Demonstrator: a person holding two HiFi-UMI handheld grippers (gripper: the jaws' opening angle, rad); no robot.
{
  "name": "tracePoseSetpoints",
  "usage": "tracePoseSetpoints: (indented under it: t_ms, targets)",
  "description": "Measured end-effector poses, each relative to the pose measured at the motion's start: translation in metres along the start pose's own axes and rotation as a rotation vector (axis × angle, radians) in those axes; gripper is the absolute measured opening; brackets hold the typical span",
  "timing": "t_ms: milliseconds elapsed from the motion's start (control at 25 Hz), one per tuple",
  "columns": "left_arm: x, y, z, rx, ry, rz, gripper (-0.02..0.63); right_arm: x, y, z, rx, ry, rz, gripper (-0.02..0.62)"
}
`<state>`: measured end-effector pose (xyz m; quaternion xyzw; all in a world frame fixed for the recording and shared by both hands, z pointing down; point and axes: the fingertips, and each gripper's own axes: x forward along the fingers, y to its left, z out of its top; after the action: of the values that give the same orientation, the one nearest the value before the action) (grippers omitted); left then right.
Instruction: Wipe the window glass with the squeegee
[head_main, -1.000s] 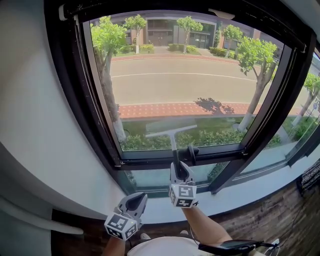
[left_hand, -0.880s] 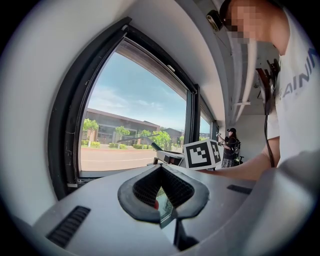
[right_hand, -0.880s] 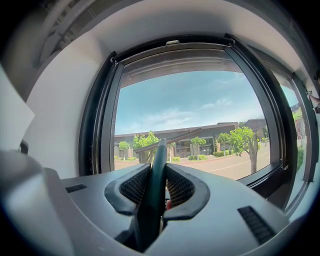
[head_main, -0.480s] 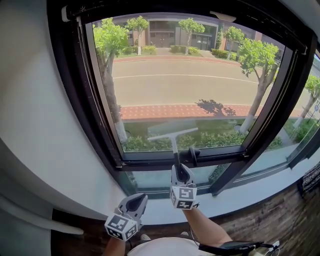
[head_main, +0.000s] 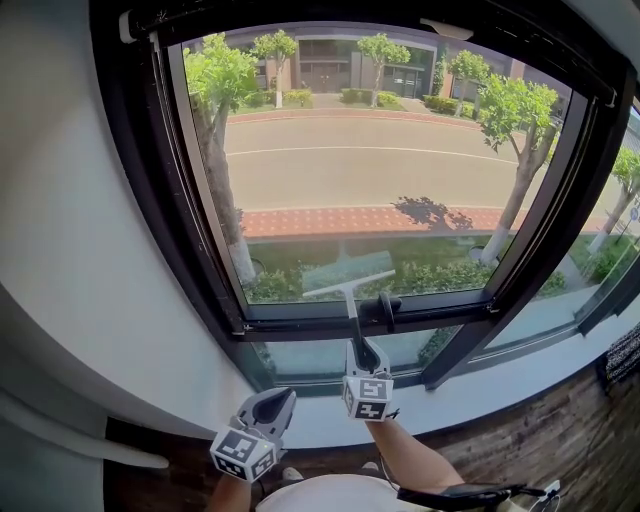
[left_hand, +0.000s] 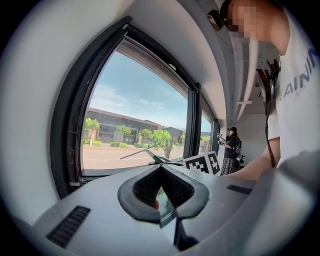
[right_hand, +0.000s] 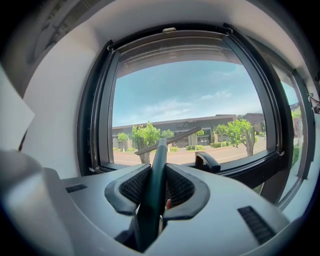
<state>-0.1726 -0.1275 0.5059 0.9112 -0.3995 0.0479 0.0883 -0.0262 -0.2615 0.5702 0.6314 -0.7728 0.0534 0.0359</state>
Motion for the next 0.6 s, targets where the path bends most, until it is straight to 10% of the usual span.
tracePoseSetpoints:
  t_ms: [600]
  targets:
    - [0.004, 0.003, -0.002, -0.005, 0.009, 0.001, 0.018, 0.003, -0.01, -0.038, 0.119, 0.076, 0.017, 0.1]
